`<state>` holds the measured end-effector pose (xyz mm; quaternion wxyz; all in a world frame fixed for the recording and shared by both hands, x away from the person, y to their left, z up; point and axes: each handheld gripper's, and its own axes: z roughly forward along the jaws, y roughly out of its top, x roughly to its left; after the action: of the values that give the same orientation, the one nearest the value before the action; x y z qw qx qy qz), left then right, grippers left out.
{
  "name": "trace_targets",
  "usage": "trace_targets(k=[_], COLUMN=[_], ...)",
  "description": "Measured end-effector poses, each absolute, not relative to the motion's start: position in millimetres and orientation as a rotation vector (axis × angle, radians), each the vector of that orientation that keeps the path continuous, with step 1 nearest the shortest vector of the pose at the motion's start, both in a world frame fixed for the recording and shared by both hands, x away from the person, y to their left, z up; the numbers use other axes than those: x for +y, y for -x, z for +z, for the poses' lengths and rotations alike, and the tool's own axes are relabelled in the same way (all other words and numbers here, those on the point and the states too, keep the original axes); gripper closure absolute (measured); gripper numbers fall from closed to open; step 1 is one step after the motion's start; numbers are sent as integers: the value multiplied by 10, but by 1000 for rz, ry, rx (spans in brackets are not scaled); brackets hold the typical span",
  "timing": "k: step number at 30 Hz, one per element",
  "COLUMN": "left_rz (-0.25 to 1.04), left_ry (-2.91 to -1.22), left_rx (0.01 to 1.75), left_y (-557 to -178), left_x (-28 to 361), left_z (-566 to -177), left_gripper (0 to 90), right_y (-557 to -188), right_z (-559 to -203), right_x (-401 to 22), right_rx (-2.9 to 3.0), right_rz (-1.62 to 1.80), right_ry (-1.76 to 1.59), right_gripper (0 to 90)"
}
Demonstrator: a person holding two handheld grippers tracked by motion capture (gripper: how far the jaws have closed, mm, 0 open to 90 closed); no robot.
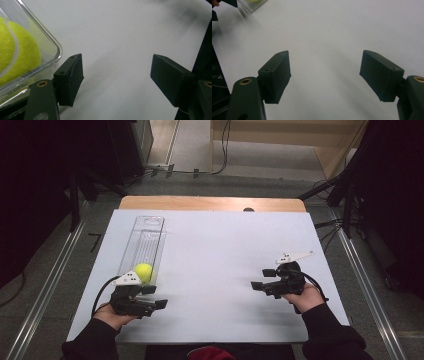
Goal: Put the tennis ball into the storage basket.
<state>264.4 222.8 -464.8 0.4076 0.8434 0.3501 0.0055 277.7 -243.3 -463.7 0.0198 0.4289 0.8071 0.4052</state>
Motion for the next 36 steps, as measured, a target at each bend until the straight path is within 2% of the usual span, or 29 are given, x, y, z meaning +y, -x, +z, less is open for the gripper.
trace_targets(k=[36], left_rz=[12], left_ry=[-2124], left_rx=[886], left_y=[-2649], left_x=[2237], left_z=[-4652], left_gripper=[270], right_y=[-2480], right_z=[-4820], right_x=[-2830], right_rx=[2442], right_rz=[1219], right_ry=[-1421], right_gripper=[225])
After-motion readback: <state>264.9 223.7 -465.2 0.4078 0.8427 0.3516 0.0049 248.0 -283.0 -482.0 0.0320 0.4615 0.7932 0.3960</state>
